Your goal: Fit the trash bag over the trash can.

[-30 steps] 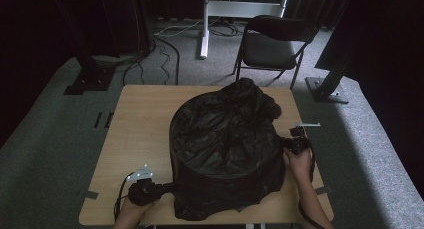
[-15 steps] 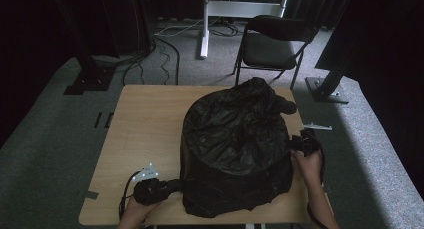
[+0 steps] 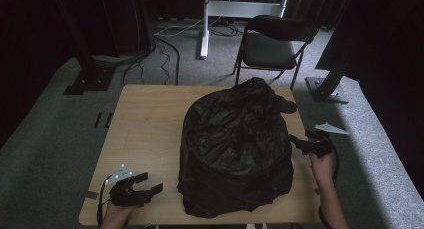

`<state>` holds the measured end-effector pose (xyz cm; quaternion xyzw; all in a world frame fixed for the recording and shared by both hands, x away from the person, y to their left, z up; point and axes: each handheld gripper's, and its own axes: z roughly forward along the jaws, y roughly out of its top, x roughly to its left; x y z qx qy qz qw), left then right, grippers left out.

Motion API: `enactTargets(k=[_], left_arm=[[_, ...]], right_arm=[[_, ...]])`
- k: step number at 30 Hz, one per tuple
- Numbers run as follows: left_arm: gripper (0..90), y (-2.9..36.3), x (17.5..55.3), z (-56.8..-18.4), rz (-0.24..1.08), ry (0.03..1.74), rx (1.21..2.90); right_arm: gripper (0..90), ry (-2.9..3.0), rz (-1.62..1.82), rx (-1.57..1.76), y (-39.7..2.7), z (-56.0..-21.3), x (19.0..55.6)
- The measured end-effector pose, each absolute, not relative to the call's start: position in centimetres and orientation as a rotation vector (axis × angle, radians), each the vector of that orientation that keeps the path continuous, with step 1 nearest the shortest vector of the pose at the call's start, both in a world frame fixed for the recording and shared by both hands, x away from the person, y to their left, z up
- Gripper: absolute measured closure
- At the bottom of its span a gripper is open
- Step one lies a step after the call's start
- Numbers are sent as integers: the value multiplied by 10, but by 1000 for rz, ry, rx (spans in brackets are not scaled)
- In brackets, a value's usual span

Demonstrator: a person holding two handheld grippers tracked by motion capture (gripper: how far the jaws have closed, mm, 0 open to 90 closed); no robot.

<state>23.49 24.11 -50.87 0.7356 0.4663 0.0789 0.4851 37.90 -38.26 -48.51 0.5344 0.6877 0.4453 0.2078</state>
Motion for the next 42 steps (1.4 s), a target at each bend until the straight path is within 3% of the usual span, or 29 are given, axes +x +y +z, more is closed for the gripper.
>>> enactTargets(k=[4,5,6,13,26,35,42], left_arm=[[90,245,234,-514,232,1162,1782],[8,246,235,-515,232,1168,1792],[0,246,235,-515,234,1163,1795],[0,243,233,-520,331,1176,1852],[0,246,233,-524,346,1200,1854],[0,247,234,-525,339,1210,1857],[0,243,235,-528,322,1209,1881]], right_arm=[[119,1866,1399,1456,-387,-478,369],[110,1859,1416,1443,-387,-477,367],[110,1868,1432,1428,-387,-475,365],[110,1867,1523,1328,-384,-461,357],[111,1745,1738,1049,-369,-374,336],[111,1744,1845,810,-330,-302,335],[118,1840,1877,652,-278,-248,355]])
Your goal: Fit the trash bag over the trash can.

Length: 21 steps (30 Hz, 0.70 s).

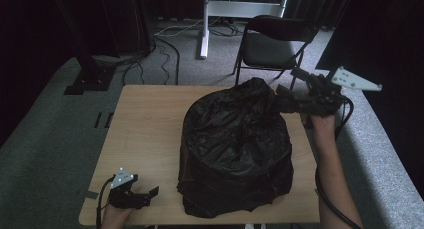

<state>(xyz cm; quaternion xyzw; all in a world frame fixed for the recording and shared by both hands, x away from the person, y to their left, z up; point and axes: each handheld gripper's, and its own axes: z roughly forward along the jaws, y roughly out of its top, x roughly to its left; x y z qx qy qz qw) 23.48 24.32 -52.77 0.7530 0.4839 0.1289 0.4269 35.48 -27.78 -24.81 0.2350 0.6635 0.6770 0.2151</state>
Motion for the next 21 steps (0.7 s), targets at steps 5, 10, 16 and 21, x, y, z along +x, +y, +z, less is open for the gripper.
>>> enactTargets(k=[5,10,16,21], left_arm=[[0,242,235,-527,317,1200,1889],[0,241,235,-529,307,1203,1903],[0,239,234,-529,292,1189,1919],[0,240,234,-529,290,1194,1906]], right_arm=[[118,1926,1866,628,-247,-231,376],[118,2014,1905,639,-225,-228,394],[143,2238,1901,648,-198,-244,408],[143,2496,1637,697,-173,-274,411]])
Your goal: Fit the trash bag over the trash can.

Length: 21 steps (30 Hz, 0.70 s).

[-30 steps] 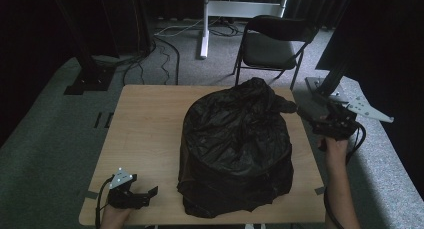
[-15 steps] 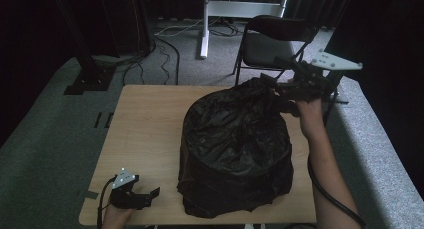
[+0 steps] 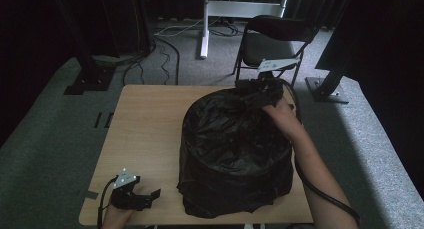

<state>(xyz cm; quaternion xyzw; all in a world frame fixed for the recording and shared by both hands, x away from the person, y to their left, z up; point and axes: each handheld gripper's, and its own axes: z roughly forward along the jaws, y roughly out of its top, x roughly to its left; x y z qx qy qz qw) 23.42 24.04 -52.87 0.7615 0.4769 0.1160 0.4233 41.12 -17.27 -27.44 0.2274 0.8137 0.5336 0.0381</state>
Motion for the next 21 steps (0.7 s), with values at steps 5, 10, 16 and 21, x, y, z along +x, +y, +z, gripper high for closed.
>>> enactTargets(k=[5,10,16,21], left_arm=[[0,241,234,-528,295,1194,1907],[0,241,235,-529,292,1198,1910],[0,241,234,-529,291,1197,1907],[0,241,234,-529,289,1199,1907]], right_arm=[[143,2702,1303,814,-153,-296,421],[146,2860,1068,818,-135,-319,425],[145,3016,725,721,-115,-349,423],[143,3096,456,614,-102,-369,417]])
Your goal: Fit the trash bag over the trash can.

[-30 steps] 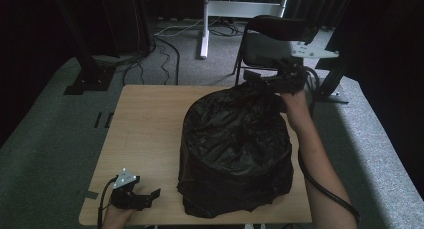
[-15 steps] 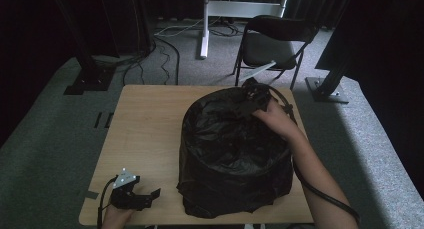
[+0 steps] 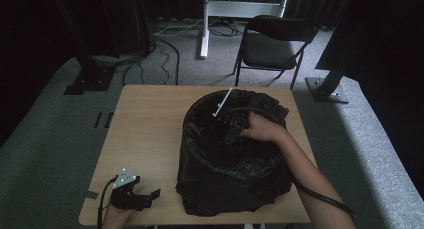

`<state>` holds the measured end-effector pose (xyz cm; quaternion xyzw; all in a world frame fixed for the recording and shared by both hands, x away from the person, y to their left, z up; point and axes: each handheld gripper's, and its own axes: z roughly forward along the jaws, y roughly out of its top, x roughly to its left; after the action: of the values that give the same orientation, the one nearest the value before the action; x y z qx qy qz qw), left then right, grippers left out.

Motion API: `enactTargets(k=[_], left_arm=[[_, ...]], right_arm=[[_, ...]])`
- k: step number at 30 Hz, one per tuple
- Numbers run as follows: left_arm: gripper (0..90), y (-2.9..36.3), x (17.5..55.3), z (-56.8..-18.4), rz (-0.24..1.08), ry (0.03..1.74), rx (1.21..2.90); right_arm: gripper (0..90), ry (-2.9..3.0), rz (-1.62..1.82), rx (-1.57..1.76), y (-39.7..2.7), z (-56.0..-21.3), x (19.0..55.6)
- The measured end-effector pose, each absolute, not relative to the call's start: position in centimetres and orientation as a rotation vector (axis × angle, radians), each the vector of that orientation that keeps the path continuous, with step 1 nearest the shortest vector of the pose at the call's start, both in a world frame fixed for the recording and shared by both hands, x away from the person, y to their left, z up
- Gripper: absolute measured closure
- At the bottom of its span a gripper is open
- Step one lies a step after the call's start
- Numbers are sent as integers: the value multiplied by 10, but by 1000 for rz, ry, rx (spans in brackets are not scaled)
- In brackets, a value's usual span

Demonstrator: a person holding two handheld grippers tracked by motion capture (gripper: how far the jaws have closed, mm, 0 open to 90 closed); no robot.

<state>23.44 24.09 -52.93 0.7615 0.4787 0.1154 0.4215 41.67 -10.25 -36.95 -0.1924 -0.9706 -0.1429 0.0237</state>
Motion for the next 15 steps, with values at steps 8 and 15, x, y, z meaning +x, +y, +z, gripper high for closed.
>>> enactTargets(k=[8,15], left_arm=[[0,240,235,-529,294,1200,1907],[0,241,234,-528,293,1200,1902]], right_arm=[[144,-2970,-657,-629,-110,-341,414],[144,-2963,-691,-673,-106,-336,419]])
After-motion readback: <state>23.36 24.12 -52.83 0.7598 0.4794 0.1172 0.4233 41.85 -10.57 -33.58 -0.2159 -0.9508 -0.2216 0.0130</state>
